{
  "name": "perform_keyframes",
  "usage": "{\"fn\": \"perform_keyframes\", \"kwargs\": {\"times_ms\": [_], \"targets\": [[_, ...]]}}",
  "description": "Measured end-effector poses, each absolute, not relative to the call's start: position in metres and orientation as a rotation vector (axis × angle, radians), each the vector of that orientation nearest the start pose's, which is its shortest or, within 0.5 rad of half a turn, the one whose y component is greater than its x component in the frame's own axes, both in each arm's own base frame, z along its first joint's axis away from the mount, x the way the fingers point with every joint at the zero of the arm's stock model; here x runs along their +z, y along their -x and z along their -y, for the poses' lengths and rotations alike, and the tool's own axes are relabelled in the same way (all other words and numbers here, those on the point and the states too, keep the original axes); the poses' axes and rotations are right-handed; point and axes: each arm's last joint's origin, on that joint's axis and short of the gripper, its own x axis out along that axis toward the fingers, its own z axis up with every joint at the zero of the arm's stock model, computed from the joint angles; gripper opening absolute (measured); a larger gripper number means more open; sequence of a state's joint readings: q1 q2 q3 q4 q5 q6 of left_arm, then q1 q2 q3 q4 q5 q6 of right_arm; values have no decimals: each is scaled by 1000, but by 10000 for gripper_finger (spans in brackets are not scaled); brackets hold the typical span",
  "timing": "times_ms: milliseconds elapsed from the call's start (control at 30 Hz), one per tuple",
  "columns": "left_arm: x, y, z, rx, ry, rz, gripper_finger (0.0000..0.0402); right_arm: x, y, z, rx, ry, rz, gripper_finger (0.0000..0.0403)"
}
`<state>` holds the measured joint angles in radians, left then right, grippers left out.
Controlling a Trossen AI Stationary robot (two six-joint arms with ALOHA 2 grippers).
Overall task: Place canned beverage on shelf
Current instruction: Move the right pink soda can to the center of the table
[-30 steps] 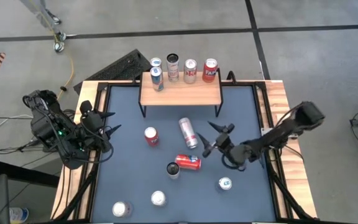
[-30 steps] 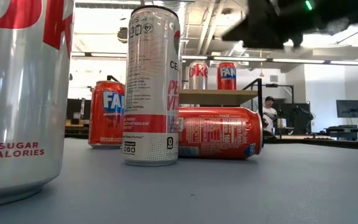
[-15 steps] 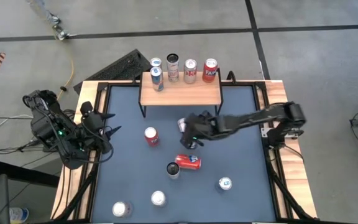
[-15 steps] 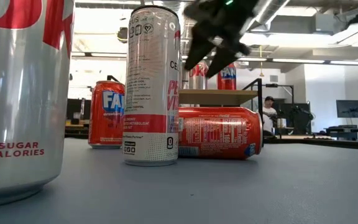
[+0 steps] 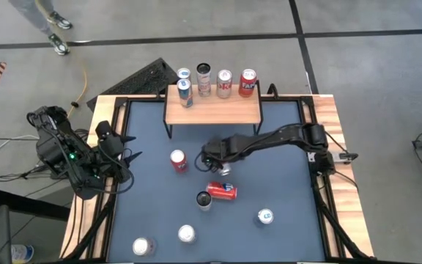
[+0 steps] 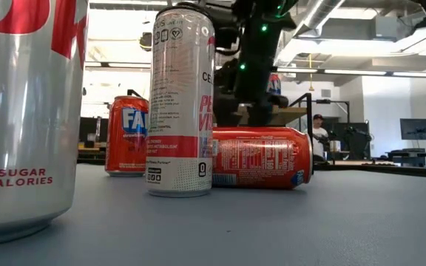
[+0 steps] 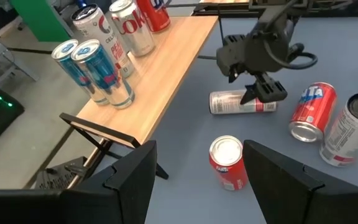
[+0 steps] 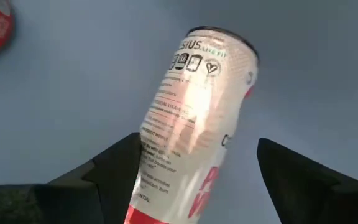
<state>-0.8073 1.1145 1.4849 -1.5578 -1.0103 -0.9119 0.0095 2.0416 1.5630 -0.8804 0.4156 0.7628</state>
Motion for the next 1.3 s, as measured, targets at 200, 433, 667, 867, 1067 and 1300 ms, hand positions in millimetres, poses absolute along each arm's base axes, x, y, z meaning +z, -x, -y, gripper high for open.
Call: {"fn": "perform_keyframes", "kwargs": {"times_ms": [200,433,667,867,1067,1300], "targets": [[408,-116,85,462,-78,-558,229,185,-410,19,-753,-421,-1120,317],[408,-116,85,463,-100,-553,229,187,-410,34,-747,-396,-1096,317],[408,-116,85,460,-97,-557,229,160,-414,45,-746,-412,-1143,313],[408,-116,85,458,-96,-560,229,156,-412,42,-752,-393,-1190,250],[408,-116,85,458,-95,-559,229,159,-409,28,-739,-344,-1207,201],[408,-116,85,457,-93,-562,229,195,-399,-16,-808,-216,-1024,201]]}}
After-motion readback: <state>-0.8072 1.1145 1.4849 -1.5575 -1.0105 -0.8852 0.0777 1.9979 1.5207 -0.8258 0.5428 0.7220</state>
